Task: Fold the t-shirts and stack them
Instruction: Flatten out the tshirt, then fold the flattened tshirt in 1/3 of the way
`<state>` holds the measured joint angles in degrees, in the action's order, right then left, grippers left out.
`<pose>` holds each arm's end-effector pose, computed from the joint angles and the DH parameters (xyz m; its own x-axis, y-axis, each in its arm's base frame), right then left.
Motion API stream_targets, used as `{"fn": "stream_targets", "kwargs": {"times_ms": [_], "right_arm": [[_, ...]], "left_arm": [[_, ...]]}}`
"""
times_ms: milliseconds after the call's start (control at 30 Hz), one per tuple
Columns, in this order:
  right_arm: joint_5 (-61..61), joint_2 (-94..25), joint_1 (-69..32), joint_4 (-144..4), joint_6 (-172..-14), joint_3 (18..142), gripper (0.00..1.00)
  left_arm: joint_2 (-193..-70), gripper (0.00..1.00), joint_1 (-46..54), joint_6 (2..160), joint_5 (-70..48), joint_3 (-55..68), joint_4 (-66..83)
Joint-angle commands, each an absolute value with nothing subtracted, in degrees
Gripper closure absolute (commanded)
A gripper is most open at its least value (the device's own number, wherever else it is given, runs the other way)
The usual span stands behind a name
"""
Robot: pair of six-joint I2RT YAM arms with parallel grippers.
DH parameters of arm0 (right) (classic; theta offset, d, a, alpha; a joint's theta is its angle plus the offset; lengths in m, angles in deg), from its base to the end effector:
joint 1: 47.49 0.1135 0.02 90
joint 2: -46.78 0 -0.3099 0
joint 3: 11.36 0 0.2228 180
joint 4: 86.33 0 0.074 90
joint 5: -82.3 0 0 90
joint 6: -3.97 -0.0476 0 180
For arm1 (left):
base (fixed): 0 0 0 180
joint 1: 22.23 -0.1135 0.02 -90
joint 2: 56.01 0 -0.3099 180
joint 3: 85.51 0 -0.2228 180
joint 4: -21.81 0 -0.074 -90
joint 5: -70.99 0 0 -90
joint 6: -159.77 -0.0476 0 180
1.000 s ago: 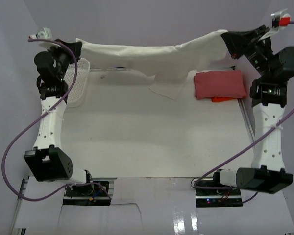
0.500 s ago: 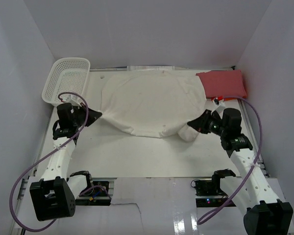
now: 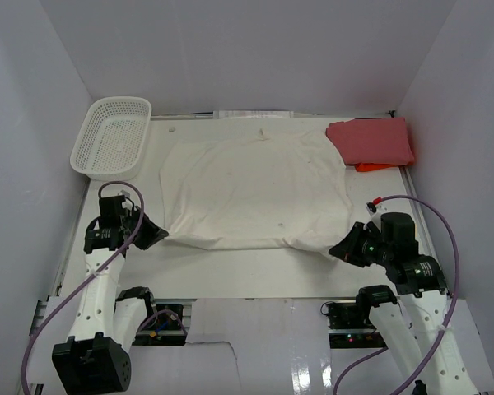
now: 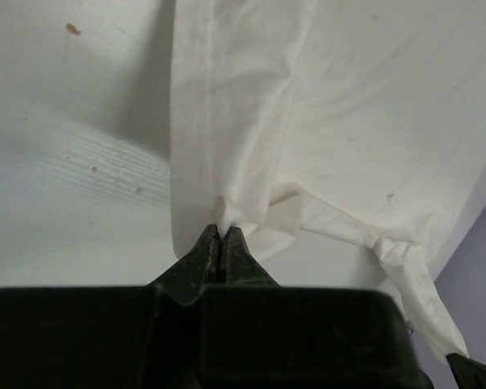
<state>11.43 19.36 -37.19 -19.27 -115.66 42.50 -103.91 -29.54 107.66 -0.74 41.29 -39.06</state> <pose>0.0314 0.0216 0.2780 -0.7613 0.3364 -0.5543 -0.0429 0.8269 0.5607 0.1026 -0.0019 0.2657 -0.6794 -0.6751 -0.2874 -0.4590 0.6967 -0.5513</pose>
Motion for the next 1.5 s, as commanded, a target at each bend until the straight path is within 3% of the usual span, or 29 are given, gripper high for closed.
{"fn": "stream_targets", "kwargs": {"times_ms": [0,167,300,667,1200,1467], "right_arm": [[10.84,19.62,-36.95,-9.63,-111.70,42.77,0.92],[6.28,20.33,-36.95,-7.26,-108.90,48.63,0.92],[0.92,19.19,-36.95,-4.71,-108.44,55.41,0.92],[-0.93,16.20,-36.95,-7.07,-107.12,50.85,0.92],[-9.55,-4.27,-37.03,-18.94,-103.61,60.24,0.92],[-10.08,-14.55,-36.95,-22.46,-101.94,68.77,0.92]], "left_arm": [[-102.24,1.00,-29.78,107.03,-5.64,39.42,-45.31],[-107.33,1.00,-29.78,104.05,-12.75,33.88,-49.60],[-107.26,1.00,-29.96,104.30,-11.81,33.87,-50.58],[-109.01,1.00,-30.31,105.01,-10.13,37.92,-49.97],[-120.60,1.00,-30.31,103.26,-17.51,29.22,-45.14],[-130.97,1.00,-30.31,101.15,-14.97,27.81,-39.43]]}}
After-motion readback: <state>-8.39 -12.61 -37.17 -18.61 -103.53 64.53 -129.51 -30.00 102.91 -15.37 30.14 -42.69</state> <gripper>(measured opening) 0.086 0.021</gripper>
